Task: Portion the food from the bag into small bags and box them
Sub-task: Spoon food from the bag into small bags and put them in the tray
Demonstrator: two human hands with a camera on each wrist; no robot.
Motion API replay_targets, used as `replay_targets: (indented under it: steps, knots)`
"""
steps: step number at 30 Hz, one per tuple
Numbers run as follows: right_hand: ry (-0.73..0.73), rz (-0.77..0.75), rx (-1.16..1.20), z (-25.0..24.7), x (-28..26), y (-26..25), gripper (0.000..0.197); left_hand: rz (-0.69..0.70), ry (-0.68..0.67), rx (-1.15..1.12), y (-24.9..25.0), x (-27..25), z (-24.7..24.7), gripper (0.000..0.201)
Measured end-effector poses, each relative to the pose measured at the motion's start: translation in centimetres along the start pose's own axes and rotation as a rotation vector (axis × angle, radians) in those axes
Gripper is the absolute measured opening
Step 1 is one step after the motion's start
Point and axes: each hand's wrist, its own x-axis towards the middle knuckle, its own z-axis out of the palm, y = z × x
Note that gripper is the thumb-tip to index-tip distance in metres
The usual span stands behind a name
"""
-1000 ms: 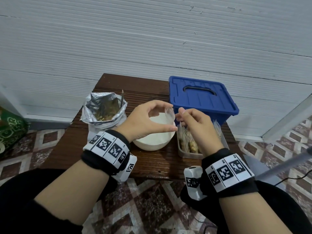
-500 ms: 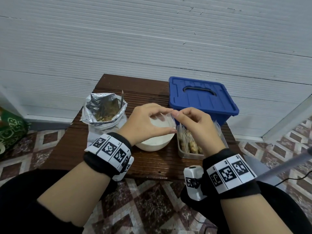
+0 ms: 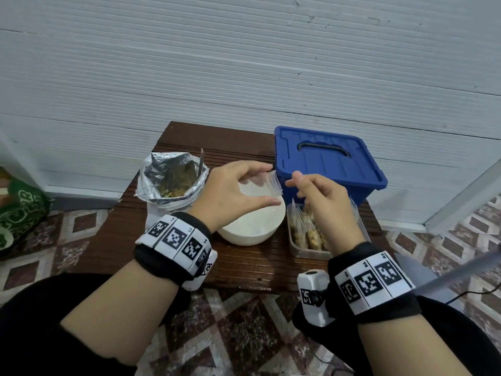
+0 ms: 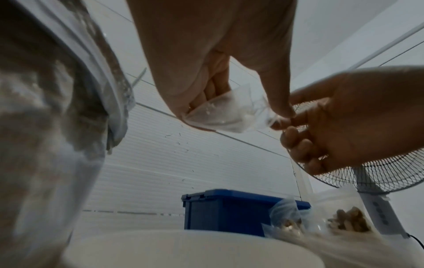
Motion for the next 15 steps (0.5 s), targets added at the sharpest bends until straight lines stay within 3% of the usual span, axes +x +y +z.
replay_targets:
  steps: [5,10,13,15]
  knots:
    - [0.028,0.002,0.012,0.8,1.0,-0.3,0.025,-0.027,0.104,-0.071,1.7,0.9,-3.7,0.053]
    - [-0.061,-0.052,-0.065,4.7,2.7,-2.2,0.018,-0.041,0.325,-0.059,1.7,1.6,-9.4,0.051]
    - [-0.168,-0.073,-0.166,7.5,3.4,-3.4,0.036,-0.077,0.437,-0.003,-0.1,1.4,-12.5,0.048]
    - [-0.224,-0.082,-0.230,9.3,3.7,-4.0,0.047,-0.142,0.441,0.053,-1.6,1.0,-13.8,0.048]
